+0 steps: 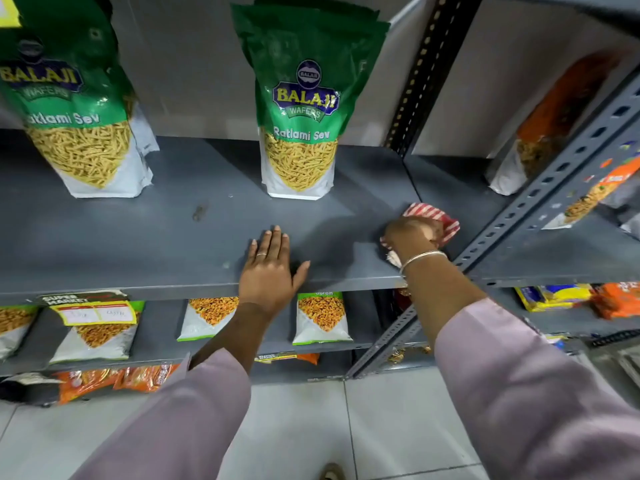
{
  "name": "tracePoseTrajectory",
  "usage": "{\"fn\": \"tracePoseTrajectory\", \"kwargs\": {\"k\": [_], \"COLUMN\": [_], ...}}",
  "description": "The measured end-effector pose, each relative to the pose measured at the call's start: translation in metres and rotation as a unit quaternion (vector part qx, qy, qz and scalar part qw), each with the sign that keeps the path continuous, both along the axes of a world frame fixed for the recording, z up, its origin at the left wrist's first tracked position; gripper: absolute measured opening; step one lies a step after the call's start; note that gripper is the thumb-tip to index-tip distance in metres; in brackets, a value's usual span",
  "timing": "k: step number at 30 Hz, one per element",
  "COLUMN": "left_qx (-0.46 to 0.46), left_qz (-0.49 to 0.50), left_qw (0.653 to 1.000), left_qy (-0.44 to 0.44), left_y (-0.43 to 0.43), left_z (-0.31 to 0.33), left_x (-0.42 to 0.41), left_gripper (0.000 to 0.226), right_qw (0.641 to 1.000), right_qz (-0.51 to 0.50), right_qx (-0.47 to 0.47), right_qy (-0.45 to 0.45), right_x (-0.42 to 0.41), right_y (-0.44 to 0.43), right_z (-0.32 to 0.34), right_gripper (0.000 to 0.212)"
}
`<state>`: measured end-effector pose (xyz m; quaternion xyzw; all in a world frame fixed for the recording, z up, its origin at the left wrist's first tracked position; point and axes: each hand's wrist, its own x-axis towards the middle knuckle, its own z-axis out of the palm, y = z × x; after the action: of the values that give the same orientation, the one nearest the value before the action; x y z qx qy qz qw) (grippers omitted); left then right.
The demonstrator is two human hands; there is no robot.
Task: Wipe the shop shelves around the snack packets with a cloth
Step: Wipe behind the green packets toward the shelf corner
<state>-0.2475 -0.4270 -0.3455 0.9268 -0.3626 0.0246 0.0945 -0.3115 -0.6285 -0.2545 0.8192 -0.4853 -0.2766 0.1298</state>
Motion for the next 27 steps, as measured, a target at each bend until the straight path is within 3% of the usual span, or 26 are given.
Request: {"fn": "tracePoseTrajectory", "kwargs": {"k": [3,5,7,9,11,13,14,16,18,23,25,27], "left_qx": [-0.018,-0.005,-0.008,0.006,0.016,0.022,0.025,0.022,0.018,0.009,0.000,-0.006], "left_qz": [-0.003,-0.005,-0.006,-0.009,-0.014,-0.016,-0.016,-0.013,-0.008,-0.010,-0.011,-0.012], "left_qw": [1.000,1.000,1.000,1.000,1.000,1.000,1.000,1.000,1.000,1.000,1.000,1.000], "left_qy": [-0.004,0.004,0.008,0.006,0.002,0.003,0.005,0.003,-0.014,-0.004,-0.001,-0.001], "left_y": [0.001,0.002,0.003,0.004,0.004,0.004,0.003,0.003,0.003,0.004,0.005,0.004], "left_z": [0.000,0.001,0.002,0.001,0.001,0.003,0.002,0.002,0.001,0.001,0.002,0.002], "left_x": [-0.001,-0.001,0.000,0.000,0.001,0.000,0.000,0.000,-0.001,0.000,0.000,0.000], "left_gripper": [0.077,0.076,0.080,0.073,0.068,0.068,0.069,0.071,0.075,0.070,0.074,0.074], "right_qw": [0.995,0.983,0.974,0.958,0.950,0.939,0.959,0.988,0.989,0.967,0.960,0.960], "right_qz": [0.003,0.017,0.030,-0.009,-0.028,-0.018,0.015,0.046,0.032,0.084,0.067,0.080], "right_qx": [0.101,0.176,0.226,0.279,0.266,0.239,0.198,0.129,0.144,0.240,0.265,0.235], "right_qy": [0.015,0.046,0.003,-0.068,-0.160,-0.246,-0.204,-0.075,-0.026,-0.022,-0.055,-0.129], "right_x": [-0.010,-0.006,-0.001,0.005,0.007,-0.003,-0.011,-0.026,-0.029,-0.001,0.012,0.018], "right_y": [0.029,0.040,0.042,0.037,0.017,0.001,-0.004,-0.003,0.016,0.051,0.040,0.021], "right_z": [0.016,0.021,0.045,0.085,0.102,0.091,0.080,0.052,0.038,0.054,0.069,0.073], "right_gripper": [0.015,0.032,0.030,0.058,0.062,0.042,0.032,0.036,0.037,0.037,0.030,0.028]}}
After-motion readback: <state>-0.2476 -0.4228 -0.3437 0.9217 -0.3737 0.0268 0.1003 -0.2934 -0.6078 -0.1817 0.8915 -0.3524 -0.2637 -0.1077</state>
